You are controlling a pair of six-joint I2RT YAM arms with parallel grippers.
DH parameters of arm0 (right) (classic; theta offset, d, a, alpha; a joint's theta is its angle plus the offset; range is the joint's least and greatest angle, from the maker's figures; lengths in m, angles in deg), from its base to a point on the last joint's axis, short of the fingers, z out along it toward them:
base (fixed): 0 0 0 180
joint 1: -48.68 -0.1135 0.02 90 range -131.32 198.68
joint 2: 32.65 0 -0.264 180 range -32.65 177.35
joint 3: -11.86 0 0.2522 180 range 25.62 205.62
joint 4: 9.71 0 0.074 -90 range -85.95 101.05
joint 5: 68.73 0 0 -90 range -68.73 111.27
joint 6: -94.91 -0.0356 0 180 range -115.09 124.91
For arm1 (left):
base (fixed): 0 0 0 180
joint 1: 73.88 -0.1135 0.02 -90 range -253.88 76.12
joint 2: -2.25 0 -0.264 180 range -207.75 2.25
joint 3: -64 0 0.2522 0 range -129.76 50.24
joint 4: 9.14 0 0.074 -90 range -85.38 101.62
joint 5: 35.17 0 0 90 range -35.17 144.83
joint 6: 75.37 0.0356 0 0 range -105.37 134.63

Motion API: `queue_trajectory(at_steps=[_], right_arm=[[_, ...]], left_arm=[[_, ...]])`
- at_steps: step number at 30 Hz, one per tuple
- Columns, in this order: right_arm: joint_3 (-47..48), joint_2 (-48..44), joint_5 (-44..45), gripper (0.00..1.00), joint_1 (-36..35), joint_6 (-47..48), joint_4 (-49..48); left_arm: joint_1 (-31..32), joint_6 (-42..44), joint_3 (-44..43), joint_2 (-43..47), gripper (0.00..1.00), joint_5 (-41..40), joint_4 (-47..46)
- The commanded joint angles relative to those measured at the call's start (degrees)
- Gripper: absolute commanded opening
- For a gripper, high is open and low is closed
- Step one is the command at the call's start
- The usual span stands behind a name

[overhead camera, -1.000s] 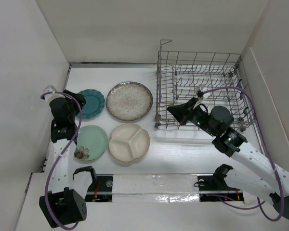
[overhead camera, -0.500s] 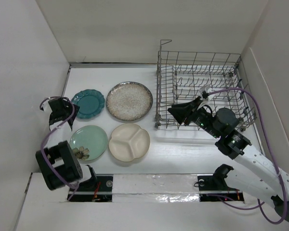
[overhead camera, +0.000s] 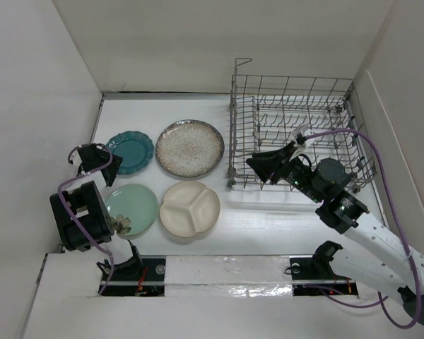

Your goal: Load the plates into the dish rack

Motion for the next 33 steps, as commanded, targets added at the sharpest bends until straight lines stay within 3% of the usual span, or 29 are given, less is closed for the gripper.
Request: queue_trajectory(at_steps=[1, 14, 19, 20, 25, 33], right_arm=[[0.07, -0.96, 0.50, 0.42, -1.04, 0.94, -1.38], [-0.02, 0.71, 0.32, 0.41, -1.04, 0.67, -2.09], [0.16, 1.15, 0.59, 0.39, -1.04, 0.85, -2.18], [0.16, 1.15, 0.50, 0.39, -1.04, 0.85, -2.09], [0.24, 1.68, 0.50, 0.37, -1.04, 0.94, -2.09], [0.95, 4.58, 0.15, 0.35, -2.18, 1.29, -2.70]], left_arm=[[-0.10, -1.98, -1.58, -2.51, 0.59, 2.29, -4.37], [-0.10, -8.31, 4.39, -6.12, 0.54, 7.13, -15.44], [-0.10, -11.30, 7.91, -3.84, 0.32, 5.47, -22.12], [-0.10, -11.48, 8.96, -3.58, 0.21, 4.33, -22.91], [-0.62, -12.53, 13.01, -0.24, 0.03, 0.28, -29.33], [-1.16, -11.48, 16.44, 8.53, 0.00, -6.30, -32.76]])
